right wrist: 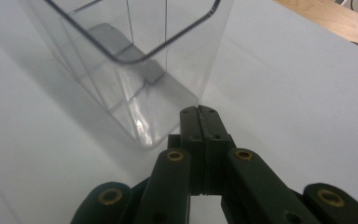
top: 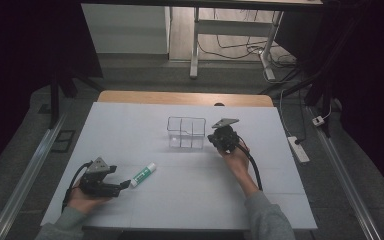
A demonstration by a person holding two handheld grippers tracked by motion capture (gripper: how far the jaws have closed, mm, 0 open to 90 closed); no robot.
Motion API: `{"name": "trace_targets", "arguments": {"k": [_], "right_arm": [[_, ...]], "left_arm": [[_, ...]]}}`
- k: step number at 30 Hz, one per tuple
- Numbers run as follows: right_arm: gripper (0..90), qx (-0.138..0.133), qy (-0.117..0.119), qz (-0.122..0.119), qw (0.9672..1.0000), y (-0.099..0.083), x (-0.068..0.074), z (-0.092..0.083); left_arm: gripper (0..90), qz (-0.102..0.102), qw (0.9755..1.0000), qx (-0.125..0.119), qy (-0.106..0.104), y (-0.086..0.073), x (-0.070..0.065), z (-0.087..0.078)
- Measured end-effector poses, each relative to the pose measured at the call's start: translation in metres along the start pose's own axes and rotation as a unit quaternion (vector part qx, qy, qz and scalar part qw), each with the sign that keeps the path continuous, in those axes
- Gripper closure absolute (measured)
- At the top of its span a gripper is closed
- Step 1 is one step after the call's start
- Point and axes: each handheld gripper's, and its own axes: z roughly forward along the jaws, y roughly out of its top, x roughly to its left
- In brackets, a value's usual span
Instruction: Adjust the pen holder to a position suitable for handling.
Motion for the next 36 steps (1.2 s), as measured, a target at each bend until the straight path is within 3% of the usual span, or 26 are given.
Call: {"name": "trace_targets", "arguments": {"k": [8,10,12,13,14,19,30,36], "right_arm": [[87.1,-0.006,0.000,0.006,1.0000,-0.022,0.001,-0.033],[79.3,-0.005,-0.004,0.005,1.0000,-0.028,0.000,-0.042],[65.9,-0.015,0.013,0.011,0.9997,-0.035,0.000,-0.052],[65.9,-0.015,0.013,0.011,0.9997,-0.035,0.000,-0.052],[58.2,-0.019,0.022,0.010,0.9995,-0.040,0.001,-0.058],[44.8,-0.007,0.027,0.005,0.9996,-0.060,0.008,-0.072],[38.3,-0.032,0.047,0.032,0.9979,-0.094,0.007,-0.104],[36.8,-0.034,0.047,0.027,0.9980,-0.110,0.009,-0.119]], "left_arm": [[18.9,-0.001,1.0000,-0.001,0.001,0.000,0.002,0.000],[18.9,0.000,1.0000,-0.001,0.001,0.000,0.002,0.000],[18.9,0.001,1.0000,-0.001,0.001,0.000,0.002,0.000],[18.9,0.001,1.0000,-0.001,0.001,0.000,0.002,0.000],[18.9,0.000,1.0000,-0.001,0.001,0.000,0.002,0.000],[18.9,0.000,1.0000,-0.002,-0.001,0.000,0.003,0.000],[19.4,-0.008,0.9999,-0.008,-0.006,0.001,0.007,0.001],[19.4,-0.008,0.9999,-0.011,-0.006,0.002,0.008,0.000]]}}
